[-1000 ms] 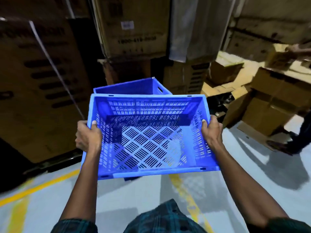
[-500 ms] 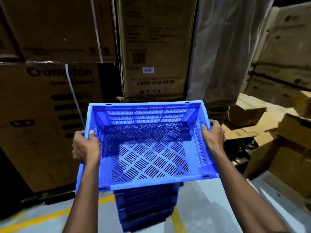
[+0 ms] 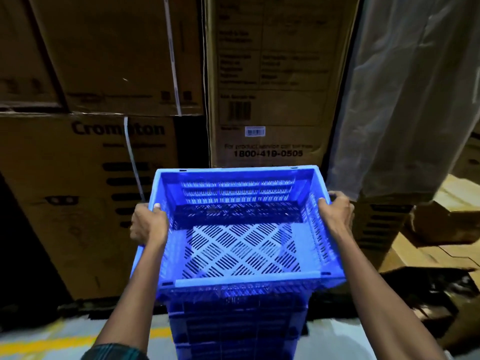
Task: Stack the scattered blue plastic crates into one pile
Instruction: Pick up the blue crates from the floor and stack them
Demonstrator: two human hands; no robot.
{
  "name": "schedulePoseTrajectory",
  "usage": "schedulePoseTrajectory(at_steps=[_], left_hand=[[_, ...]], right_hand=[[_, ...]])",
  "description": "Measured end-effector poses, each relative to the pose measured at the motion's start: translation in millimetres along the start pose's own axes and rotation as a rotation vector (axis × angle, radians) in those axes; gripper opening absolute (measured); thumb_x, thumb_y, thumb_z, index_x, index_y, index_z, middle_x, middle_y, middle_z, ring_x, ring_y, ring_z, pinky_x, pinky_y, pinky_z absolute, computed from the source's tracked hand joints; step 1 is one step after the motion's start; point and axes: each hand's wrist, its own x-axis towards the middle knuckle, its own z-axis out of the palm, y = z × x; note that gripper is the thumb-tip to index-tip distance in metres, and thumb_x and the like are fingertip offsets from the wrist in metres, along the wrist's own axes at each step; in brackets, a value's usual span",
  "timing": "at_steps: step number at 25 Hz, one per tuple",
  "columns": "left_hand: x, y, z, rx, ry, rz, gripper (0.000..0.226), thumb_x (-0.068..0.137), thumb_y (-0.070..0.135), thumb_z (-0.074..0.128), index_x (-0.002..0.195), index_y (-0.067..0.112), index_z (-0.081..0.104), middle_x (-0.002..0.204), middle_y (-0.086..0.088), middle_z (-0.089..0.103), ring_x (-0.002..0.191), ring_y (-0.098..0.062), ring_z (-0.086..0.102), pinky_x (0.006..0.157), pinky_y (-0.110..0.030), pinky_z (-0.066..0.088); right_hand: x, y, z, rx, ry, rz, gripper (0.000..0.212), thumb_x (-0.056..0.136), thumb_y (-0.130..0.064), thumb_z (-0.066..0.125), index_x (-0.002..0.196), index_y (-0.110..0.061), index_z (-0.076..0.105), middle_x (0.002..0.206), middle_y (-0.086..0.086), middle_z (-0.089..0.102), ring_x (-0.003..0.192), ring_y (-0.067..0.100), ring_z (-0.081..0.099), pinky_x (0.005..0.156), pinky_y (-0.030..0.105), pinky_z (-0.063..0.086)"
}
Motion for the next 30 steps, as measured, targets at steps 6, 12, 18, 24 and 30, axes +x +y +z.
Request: schedulePoseTrajectory(at_steps=[6,12,18,24,30], left_hand=[[40,37,60,0.194,-0.036,0.009,0.034,0.096,0.024,0.055,0.119,0.000,0.064,0.123,-0.026,0.065,0.114,-0.045,0.062,0.092,-0.048,0.049],[74,41,98,0.332,-0.089,0.004,0.031,0.091,0.013,0.055,0.114,-0.005,0.064,0.120,-0.027,0.066,0.111,-0.045,0.063,0.089,-0.046,0.051],[94,47,121,0.408,-0.150,0.038,0.033,0.093,0.017,0.054,0.118,-0.002,0.064,0.125,-0.024,0.064,0.116,-0.044,0.061,0.092,-0.045,0.050],[99,41,121,0.435,-0.209,0.125,0.027,0.090,0.009,0.052,0.111,-0.002,0.065,0.121,-0.024,0.065,0.111,-0.043,0.063,0.087,-0.045,0.052],[104,31,105,0.322,-0.202,0.129,0.028,0.090,0.013,0.056,0.108,-0.006,0.066,0.117,-0.027,0.066,0.110,-0.045,0.063,0.087,-0.045,0.053]], right_hand=[[76,-6,60,-0.025,-0.208,0.079,0.041,0.072,-0.038,0.051,0.107,-0.021,0.066,0.105,0.014,0.071,0.095,0.035,0.067,0.085,0.036,0.051],[107,-9,97,-0.106,-0.332,0.144,0.039,0.068,-0.042,0.050,0.087,-0.011,0.065,0.087,0.015,0.071,0.074,0.031,0.069,0.073,0.036,0.059],[114,-5,101,-0.158,-0.309,0.186,0.037,0.066,-0.042,0.054,0.074,-0.008,0.065,0.077,0.012,0.070,0.066,0.031,0.069,0.069,0.042,0.061],[109,-20,97,-0.270,-0.365,0.136,0.033,0.076,-0.037,0.064,0.092,-0.008,0.062,0.097,0.013,0.060,0.071,0.029,0.057,0.067,0.028,0.043],[99,-18,85,-0.305,-0.519,0.142,0.044,0.077,-0.042,0.069,0.099,-0.005,0.067,0.099,0.019,0.070,0.087,0.033,0.068,0.077,0.036,0.052]])
